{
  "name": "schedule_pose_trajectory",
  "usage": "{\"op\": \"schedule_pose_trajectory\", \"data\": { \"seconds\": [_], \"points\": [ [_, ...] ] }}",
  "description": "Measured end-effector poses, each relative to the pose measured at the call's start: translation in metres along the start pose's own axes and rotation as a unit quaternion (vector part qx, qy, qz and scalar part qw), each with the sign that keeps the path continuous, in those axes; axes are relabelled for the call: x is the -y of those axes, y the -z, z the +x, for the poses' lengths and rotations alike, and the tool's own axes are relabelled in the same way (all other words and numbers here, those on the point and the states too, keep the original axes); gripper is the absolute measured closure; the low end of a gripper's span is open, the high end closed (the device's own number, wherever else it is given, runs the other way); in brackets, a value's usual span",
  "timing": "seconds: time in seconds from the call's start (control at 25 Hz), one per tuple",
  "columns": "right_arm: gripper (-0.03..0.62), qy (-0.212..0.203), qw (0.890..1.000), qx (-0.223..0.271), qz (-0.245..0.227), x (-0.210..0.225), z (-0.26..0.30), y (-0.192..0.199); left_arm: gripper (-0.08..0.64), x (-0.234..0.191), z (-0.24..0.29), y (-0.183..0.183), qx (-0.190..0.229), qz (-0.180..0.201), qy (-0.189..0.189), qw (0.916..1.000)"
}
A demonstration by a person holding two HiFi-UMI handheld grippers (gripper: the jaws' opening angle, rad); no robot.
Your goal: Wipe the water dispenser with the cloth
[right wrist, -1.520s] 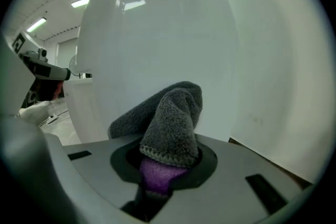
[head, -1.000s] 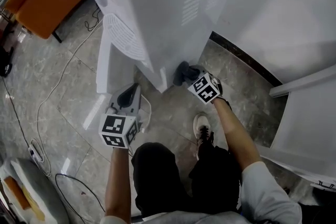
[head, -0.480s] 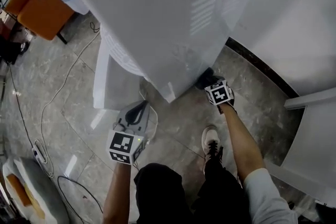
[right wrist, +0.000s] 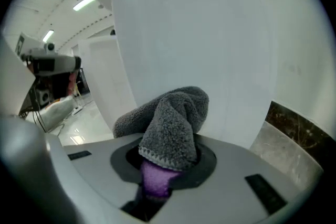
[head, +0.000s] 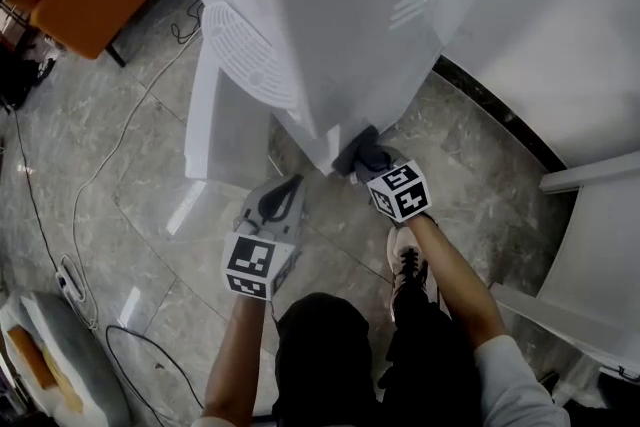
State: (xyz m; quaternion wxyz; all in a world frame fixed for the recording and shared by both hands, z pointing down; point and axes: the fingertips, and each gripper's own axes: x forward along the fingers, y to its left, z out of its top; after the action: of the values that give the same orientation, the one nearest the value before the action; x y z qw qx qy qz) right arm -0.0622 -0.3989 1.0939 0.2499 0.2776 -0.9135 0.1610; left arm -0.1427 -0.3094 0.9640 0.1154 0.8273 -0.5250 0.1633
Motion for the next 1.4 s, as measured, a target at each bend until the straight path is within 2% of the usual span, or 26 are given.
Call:
{"op": "schedule_pose_trajectory", "data": {
  "seconds": [0.12, 0.36, 0.6, 0.72, 0.88, 1.08, 1.2, 1.4],
  "points": [
    [0.517, 0.007, 0.999, 0.032, 0.001, -0.018, -0.029, -0.042, 0.543, -0.002, -0.023, -0.012, 0.006, 0.010, -0.005, 0.9999],
    [0.517, 0.029, 0.996, 0.084, -0.029, -0.042, -0.086, -0.131, 0.543, -0.015, -0.064, -0.051, 0.036, 0.027, -0.036, 0.9983],
    [0.517, 0.035, 0.991, 0.113, -0.056, -0.068, -0.136, -0.208, 0.542, 0.003, -0.089, -0.096, 0.057, 0.093, -0.004, 0.9940],
    [0.517, 0.033, 0.988, 0.137, -0.058, -0.081, -0.159, -0.247, 0.543, -0.001, -0.103, -0.118, 0.070, 0.091, -0.011, 0.9933],
    [0.517, 0.010, 0.981, 0.194, -0.029, -0.096, -0.197, -0.300, 0.542, -0.005, -0.124, -0.142, 0.080, 0.081, -0.030, 0.9931],
    [0.517, 0.022, 0.967, 0.248, -0.044, -0.112, -0.256, -0.366, 0.541, -0.002, -0.159, -0.185, 0.097, 0.095, -0.037, 0.9900],
    [0.517, 0.018, 0.964, 0.259, -0.053, -0.123, -0.286, -0.378, 0.541, -0.001, -0.178, -0.201, 0.106, 0.112, -0.040, 0.9871],
    [0.517, 0.012, 0.959, 0.275, -0.066, -0.117, -0.324, -0.362, 0.542, -0.013, -0.188, -0.230, 0.121, 0.135, -0.065, 0.9812]
  ]
}}
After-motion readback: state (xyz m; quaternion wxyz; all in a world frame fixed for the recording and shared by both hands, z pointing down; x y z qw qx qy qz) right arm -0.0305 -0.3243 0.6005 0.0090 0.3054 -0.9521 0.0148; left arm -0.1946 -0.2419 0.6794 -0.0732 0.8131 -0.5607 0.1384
